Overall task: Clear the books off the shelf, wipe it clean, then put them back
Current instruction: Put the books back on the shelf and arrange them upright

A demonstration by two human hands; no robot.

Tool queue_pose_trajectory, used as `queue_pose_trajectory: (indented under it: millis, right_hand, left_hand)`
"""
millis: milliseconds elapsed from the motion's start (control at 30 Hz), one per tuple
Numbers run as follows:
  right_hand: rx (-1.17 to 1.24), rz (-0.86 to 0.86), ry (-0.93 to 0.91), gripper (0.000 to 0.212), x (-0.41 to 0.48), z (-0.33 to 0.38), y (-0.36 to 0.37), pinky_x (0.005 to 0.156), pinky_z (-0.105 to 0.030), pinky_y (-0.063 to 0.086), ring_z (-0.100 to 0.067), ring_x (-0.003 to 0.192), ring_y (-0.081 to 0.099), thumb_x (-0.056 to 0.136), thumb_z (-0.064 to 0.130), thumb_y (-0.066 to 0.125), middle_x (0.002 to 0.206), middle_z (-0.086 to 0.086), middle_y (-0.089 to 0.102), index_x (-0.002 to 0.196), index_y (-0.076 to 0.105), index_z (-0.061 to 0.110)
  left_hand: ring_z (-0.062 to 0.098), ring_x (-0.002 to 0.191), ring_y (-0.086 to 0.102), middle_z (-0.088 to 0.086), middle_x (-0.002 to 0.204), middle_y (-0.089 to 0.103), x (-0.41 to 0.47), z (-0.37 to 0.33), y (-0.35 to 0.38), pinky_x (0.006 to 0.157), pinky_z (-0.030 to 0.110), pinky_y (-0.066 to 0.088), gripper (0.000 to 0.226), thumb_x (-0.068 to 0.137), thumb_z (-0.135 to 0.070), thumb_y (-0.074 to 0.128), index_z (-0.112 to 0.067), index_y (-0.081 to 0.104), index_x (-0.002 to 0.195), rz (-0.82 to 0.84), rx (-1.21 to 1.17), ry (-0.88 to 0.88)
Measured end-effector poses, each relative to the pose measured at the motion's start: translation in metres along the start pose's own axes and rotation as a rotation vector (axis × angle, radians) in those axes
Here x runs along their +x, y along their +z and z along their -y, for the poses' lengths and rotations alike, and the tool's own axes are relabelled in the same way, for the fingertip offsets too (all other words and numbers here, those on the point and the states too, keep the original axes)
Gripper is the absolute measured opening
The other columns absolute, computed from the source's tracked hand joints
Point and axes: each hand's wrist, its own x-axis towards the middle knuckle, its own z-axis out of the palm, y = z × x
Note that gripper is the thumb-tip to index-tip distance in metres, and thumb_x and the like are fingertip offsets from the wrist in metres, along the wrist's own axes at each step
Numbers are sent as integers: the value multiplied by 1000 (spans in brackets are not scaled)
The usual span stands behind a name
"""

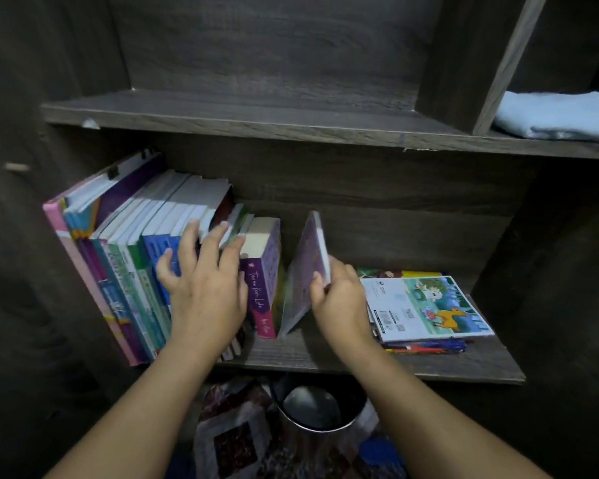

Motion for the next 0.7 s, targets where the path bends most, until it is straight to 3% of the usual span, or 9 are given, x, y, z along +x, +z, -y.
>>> queue_pose_trajectory:
  millis: [100,267,433,533,700]
  right_hand:
    - [48,78,-19,40,2,13,15,68,-16,28,-12,77,43,93,13,54,96,-1,44,133,55,14]
    - [75,342,-18,50,0,5,28,81,-11,28,1,79,38,99,17,48,105,1,34,148,37,20]
    - [23,519,-19,52,1,-4,32,77,-9,26,-5,87,40,101,14,40,106,0,32,150,31,30]
    - [10,547,-8,54,0,-6,35,83,-8,26,-11,96,43,100,11,41,107,0,32,149,31,30]
    - [-14,522,-15,63,4,-8,28,82,-10,31,-7,84,44,92,5,47,106,1,32,148,31,29]
  left_hand:
    - [34,141,23,8,139,48,2,9,-1,102,59,21,53,72,-15,76,-12,60,123,6,10,16]
    - [32,139,27,4,138,49,3,21,-1,99,52,22,51,75,-18,73,-14,60,124,15,20,82]
    - [32,138,29,4,137,50,3,23,-1,96,51,22,52,74,-22,73,-15,60,125,11,38,103]
    - [34,138,28,5,137,49,3,21,0,96,52,23,54,74,-25,72,-15,59,125,18,57,101]
    - [35,138,26,6,137,48,2,19,1,97,52,23,56,74,-30,72,-16,57,127,28,69,97]
